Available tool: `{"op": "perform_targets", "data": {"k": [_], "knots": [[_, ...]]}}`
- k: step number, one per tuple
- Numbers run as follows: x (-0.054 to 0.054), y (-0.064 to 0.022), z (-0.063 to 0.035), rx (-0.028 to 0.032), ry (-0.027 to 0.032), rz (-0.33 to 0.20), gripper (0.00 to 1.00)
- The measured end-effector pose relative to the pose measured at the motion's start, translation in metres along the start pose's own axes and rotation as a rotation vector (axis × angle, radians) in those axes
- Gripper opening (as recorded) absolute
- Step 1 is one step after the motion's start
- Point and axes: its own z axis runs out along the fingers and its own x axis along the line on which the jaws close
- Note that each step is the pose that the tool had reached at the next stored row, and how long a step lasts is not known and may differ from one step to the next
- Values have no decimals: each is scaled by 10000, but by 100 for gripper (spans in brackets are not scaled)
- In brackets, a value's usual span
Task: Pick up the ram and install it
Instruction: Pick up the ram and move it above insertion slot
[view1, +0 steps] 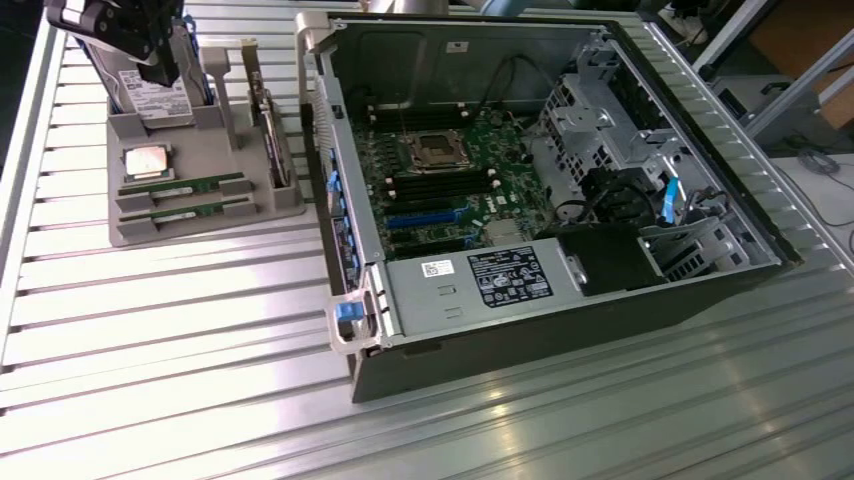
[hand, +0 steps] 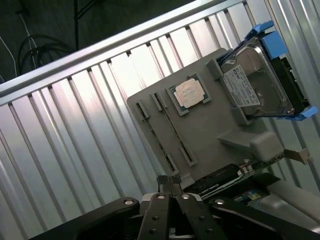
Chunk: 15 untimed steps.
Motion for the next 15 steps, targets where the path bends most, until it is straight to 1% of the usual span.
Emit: {"op": "perform_targets", "data": {"k": [15], "knots": [[0,0,1,-17,32,-714,11]]}}
